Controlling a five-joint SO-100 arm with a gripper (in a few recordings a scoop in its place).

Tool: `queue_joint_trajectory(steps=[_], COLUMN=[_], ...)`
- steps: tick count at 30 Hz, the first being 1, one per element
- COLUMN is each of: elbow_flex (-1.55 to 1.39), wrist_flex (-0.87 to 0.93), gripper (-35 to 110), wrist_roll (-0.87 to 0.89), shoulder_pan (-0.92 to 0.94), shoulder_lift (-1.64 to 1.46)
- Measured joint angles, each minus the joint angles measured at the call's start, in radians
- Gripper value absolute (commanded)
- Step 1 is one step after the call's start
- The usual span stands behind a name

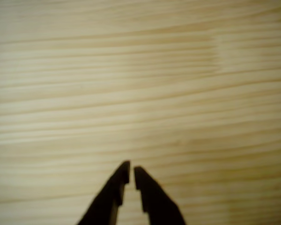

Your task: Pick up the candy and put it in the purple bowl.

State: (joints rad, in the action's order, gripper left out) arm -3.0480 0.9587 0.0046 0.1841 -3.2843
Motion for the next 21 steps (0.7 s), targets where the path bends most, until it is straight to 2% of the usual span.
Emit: queue_joint_trajectory(steps=[21], elbow_flex=[-0.012], wrist_flex=[0.000], gripper=[0], wrist_roll=[-0.051], shoulder_pan=[-0.017], shoulder_lift=[-0.002])
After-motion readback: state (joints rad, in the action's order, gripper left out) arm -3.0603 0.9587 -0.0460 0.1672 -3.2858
